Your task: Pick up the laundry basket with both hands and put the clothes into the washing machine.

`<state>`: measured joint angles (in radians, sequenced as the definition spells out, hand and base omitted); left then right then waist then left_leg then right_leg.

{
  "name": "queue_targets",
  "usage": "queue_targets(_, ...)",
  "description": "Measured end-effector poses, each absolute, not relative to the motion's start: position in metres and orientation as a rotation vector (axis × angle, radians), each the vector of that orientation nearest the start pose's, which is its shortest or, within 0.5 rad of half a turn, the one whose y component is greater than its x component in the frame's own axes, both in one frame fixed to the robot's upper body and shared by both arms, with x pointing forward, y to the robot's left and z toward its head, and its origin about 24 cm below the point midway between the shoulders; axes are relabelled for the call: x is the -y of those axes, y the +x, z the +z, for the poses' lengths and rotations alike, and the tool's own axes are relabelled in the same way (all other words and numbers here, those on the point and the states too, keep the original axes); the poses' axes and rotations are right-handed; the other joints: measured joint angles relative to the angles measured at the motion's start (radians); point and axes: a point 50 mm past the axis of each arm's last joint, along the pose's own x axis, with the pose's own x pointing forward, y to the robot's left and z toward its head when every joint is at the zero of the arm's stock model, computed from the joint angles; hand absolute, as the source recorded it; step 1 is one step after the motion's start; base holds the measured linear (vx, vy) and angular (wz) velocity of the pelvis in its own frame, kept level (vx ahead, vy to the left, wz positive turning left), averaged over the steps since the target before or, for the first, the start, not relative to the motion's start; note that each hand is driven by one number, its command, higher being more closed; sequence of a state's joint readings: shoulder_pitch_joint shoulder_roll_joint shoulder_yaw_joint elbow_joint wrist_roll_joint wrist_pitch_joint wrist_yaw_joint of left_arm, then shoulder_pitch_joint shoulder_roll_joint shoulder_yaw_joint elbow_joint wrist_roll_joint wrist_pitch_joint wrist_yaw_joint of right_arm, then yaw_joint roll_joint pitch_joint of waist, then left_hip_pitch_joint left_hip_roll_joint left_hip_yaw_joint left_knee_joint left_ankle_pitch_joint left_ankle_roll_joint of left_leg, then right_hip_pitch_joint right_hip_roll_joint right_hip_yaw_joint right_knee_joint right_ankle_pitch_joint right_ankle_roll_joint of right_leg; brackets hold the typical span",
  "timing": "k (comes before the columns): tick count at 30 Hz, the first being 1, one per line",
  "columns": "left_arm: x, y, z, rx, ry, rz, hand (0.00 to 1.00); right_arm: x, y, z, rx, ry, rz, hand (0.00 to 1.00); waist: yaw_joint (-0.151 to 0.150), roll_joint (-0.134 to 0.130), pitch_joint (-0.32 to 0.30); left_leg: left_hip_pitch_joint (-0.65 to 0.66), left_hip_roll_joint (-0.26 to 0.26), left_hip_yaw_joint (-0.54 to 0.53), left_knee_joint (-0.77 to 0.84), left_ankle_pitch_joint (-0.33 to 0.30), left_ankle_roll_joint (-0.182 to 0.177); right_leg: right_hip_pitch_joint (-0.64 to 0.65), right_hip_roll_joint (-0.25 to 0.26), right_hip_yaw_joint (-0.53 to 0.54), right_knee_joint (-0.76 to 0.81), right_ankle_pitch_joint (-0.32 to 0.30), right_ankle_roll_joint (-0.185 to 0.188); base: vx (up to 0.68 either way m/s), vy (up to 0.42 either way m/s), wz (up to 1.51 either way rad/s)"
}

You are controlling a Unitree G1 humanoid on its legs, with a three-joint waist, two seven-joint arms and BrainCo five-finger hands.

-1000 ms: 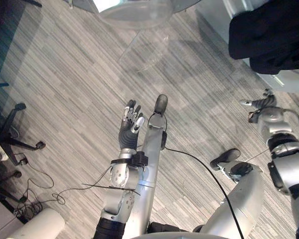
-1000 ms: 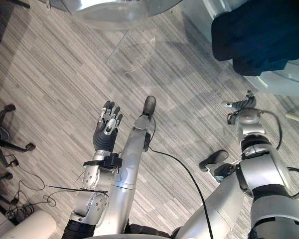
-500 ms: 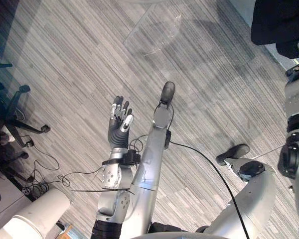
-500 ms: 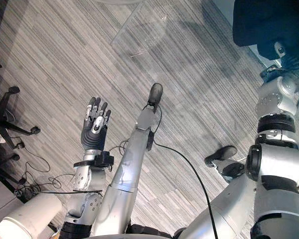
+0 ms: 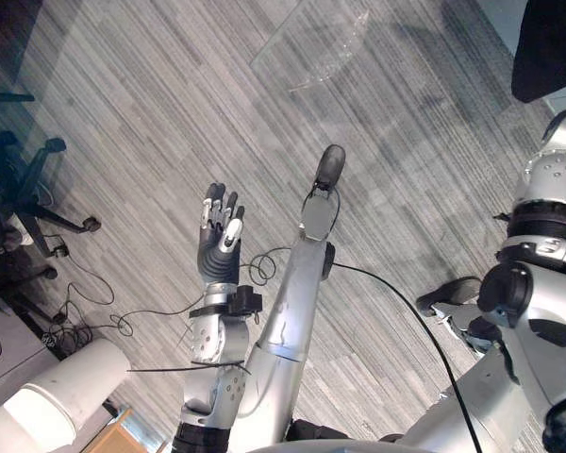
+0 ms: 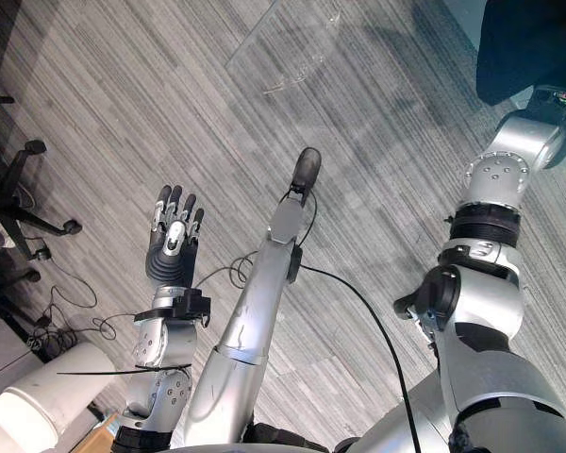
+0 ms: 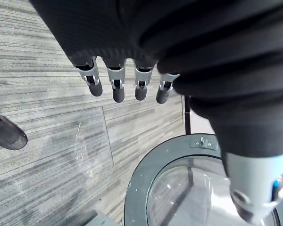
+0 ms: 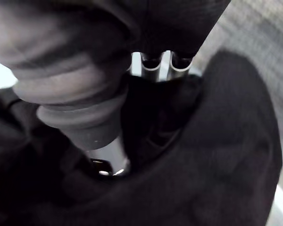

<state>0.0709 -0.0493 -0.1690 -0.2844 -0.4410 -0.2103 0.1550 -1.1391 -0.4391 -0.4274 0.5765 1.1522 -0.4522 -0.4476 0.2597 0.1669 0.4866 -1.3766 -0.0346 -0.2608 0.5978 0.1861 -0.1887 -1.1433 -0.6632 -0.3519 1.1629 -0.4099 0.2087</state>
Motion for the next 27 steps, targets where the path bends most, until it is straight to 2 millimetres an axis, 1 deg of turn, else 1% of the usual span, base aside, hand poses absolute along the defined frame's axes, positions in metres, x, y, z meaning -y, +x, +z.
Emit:
queue_targets(2, -0.118, 0.232, 0.102, 0.326, -0.562, 0.003, 0.00, 0.294, 0.329, 0.345, 1.076, 1.327, -0.355, 1.00, 0.000, 0.000, 0.000, 0.040, 0.007, -0.004, -0.009, -0.008, -0.003, 0.034, 0.006, 0.000, 0.002, -0.002, -0.003, 0.00, 0.050, -0.07)
queue_targets(3, -0.116, 0.232, 0.098, 0.308, -0.560, -0.002, 0.00, 0.291, 0.323, 0.356, 1.131, 1.331, -0.314, 1.00, 0.004, 0.000, 0.000, 0.066, 0.017, 0.000, -0.017, -0.011, -0.007, 0.060, 0.016, -0.002, -0.007, -0.003, -0.004, -0.01, 0.026, -0.11)
queue_targets(4, -0.115, 0.233, 0.096, 0.296, -0.558, -0.003, 0.00, 0.288, 0.320, 0.362, 1.158, 1.336, -0.292, 1.00, 0.005, -0.001, 0.000, 0.082, 0.027, 0.002, -0.028, -0.011, -0.007, 0.079, 0.020, -0.006, -0.017, -0.005, -0.006, -0.03, 0.024, -0.15)
queue_targets(5, -0.112, 0.235, 0.090, 0.266, -0.554, -0.008, 0.00, 0.286, 0.312, 0.370, 1.210, 1.344, -0.255, 1.00, 0.007, -0.001, 0.000, 0.128, 0.045, 0.011, -0.061, -0.011, -0.007, 0.123, 0.037, -0.015, -0.047, -0.007, -0.013, -0.03, 0.035, -0.11)
queue_targets(6, -0.110, 0.235, 0.084, 0.240, -0.549, -0.013, 0.00, 0.287, 0.312, 0.369, 1.191, 1.398, -0.263, 1.00, 0.007, -0.002, -0.001, 0.175, 0.062, 0.024, -0.100, -0.011, -0.007, 0.170, 0.054, -0.025, -0.083, -0.001, -0.015, -0.01, 0.037, -0.07)
queue_targets(7, -0.109, 0.235, 0.083, 0.231, -0.547, -0.018, 0.00, 0.288, 0.315, 0.362, 1.163, 1.407, -0.287, 1.00, 0.009, -0.006, -0.002, 0.197, 0.069, 0.030, -0.121, -0.011, -0.007, 0.189, 0.062, -0.030, -0.104, 0.002, -0.016, 0.02, 0.028, -0.04)
queue_targets(8, -0.106, 0.234, 0.082, 0.224, -0.544, -0.029, 0.00, 0.290, 0.317, 0.357, 1.149, 1.425, -0.312, 1.00, 0.018, -0.007, -0.003, 0.222, 0.077, 0.033, -0.150, -0.011, -0.007, 0.209, 0.075, -0.036, -0.133, 0.008, -0.015, 0.06, 0.029, -0.16)
queue_targets(9, -0.105, 0.234, 0.081, 0.218, -0.541, -0.037, 0.00, 0.293, 0.313, 0.356, 1.158, 1.469, -0.331, 1.00, 0.035, -0.008, -0.004, 0.238, 0.089, 0.037, -0.166, -0.011, -0.006, 0.231, 0.089, -0.045, -0.166, 0.030, -0.016, 0.09, 0.043, -0.17)
queue_targets(10, -0.106, 0.234, 0.079, 0.213, -0.537, -0.033, 0.00, 0.295, 0.311, 0.355, 1.149, 1.507, -0.360, 1.00, 0.035, -0.008, -0.004, 0.244, 0.094, 0.037, -0.163, -0.001, 0.001, 0.255, 0.094, -0.063, -0.183, 0.046, -0.019, 0.10, 0.048, -0.14)
queue_targets(11, -0.107, 0.233, 0.078, 0.208, -0.534, -0.031, 0.00, 0.296, 0.311, 0.353, 1.145, 1.523, -0.377, 1.00, 0.034, -0.008, -0.004, 0.247, 0.101, 0.039, -0.160, 0.022, 0.006, 0.269, 0.102, -0.069, -0.191, 0.049, -0.016, 0.14, 0.044, 0.01)
queue_targets(14, -0.102, 0.233, 0.073, 0.181, -0.530, -0.050, 0.00, 0.301, 0.305, 0.353, 1.135, 1.625, -0.449, 1.00, 0.031, -0.009, -0.003, 0.250, 0.103, 0.040, -0.144, 0.028, 0.013, 0.324, 0.107, -0.109, -0.248, 0.069, -0.004, 0.13, 0.036, 0.03)
queue_targets(15, -0.098, 0.232, 0.070, 0.163, -0.529, -0.072, 0.00, 0.302, 0.304, 0.353, 1.112, 1.668, -0.474, 0.00, 0.031, -0.009, -0.003, 0.258, 0.103, 0.043, -0.144, 0.022, 0.022, 0.341, 0.109, -0.116, -0.266, 0.074, 0.001, 0.13, 0.065, 0.00)
queue_targets(17, -0.096, 0.230, 0.065, 0.141, -0.526, -0.082, 0.00, 0.302, 0.305, 0.352, 1.075, 1.674, -0.516, 0.00, 0.031, -0.009, -0.003, 0.263, 0.103, 0.049, -0.143, 0.019, 0.026, 0.351, 0.109, -0.115, -0.275, 0.077, 0.004, 0.09, 0.062, -0.02)
queue_targets(19, -0.096, 0.228, 0.059, 0.116, -0.521, -0.085, 0.00, 0.302, 0.307, 0.351, 1.038, 1.607, -0.562, 0.00, 0.031, -0.009, -0.003, 0.264, 0.106, 0.051, -0.142, 0.019, 0.026, 0.339, 0.108, -0.105, -0.266, 0.077, 0.003, 0.03, 0.039, -0.08)
queue_targets(21, -0.098, 0.226, 0.053, 0.092, -0.524, -0.087, 0.00, 0.300, 0.314, 0.348, 0.999, 1.478, -0.613, 0.00, 0.027, -0.010, -0.003, 0.265, 0.109, 0.065, -0.142, 0.018, 0.027, 0.319, 0.107, -0.082, -0.252, 0.077, 0.002, 0.00, 0.031, -0.15)
queue_targets(22, -0.101, 0.224, 0.052, 0.088, -0.525, -0.084, 0.00, 0.301, 0.321, 0.345, 0.974, 1.356, -0.639, 0.00, 0.026, -0.013, -0.001, 0.264, 0.112, 0.078, -0.135, 0.014, 0.032, 0.299, 0.107, -0.056, -0.239, 0.077, 0.002, -0.02, 0.027, -0.21)
queue_targets(24, -0.106, 0.221, 0.050, 0.081, -0.532, -0.071, 0.00, 0.308, 0.327, 0.338, 0.935, 1.245, -0.656, 0.00, 0.021, -0.014, -0.001, 0.257, 0.122, 0.094, -0.130, 0.011, 0.036, 0.274, 0.110, -0.037, -0.232, 0.080, -0.001, -0.03, 0.031, -0.24)
queue_targets(25, -0.109, 0.219, 0.048, 0.074, -0.534, -0.062, 0.00, 0.312, 0.334, 0.330, 0.891, 1.205, -0.665, 0.00, 0.009, -0.016, -0.002, 0.251, 0.124, 0.098, -0.131, 0.009, 0.034, 0.259, 0.112, -0.028, -0.227, 0.080, 0.002, -0.05, 0.039, -0.19)
queue_targets(26, -0.112, 0.217, 0.047, 0.070, -0.530, -0.056, 0.00, 0.313, 0.344, 0.316, 0.819, 1.175, -0.676, 0.00, -0.007, -0.026, -0.006, 0.242, 0.124, 0.102, -0.133, 0.007, 0.032, 0.240, 0.111, -0.022, -0.223, 0.079, 0.006, -0.04, 0.035, -0.14)
queue_targets(27, -0.112, 0.217, 0.047, 0.071, -0.527, -0.057, 0.00, 0.313, 0.348, 0.310, 0.783, 1.160, -0.677, 0.00, -0.014, -0.031, -0.009, 0.237, 0.125, 0.105, -0.135, 0.007, 0.032, 0.230, 0.111, -0.016, -0.223, 0.080, 0.007, -0.03, 0.039, -0.08)
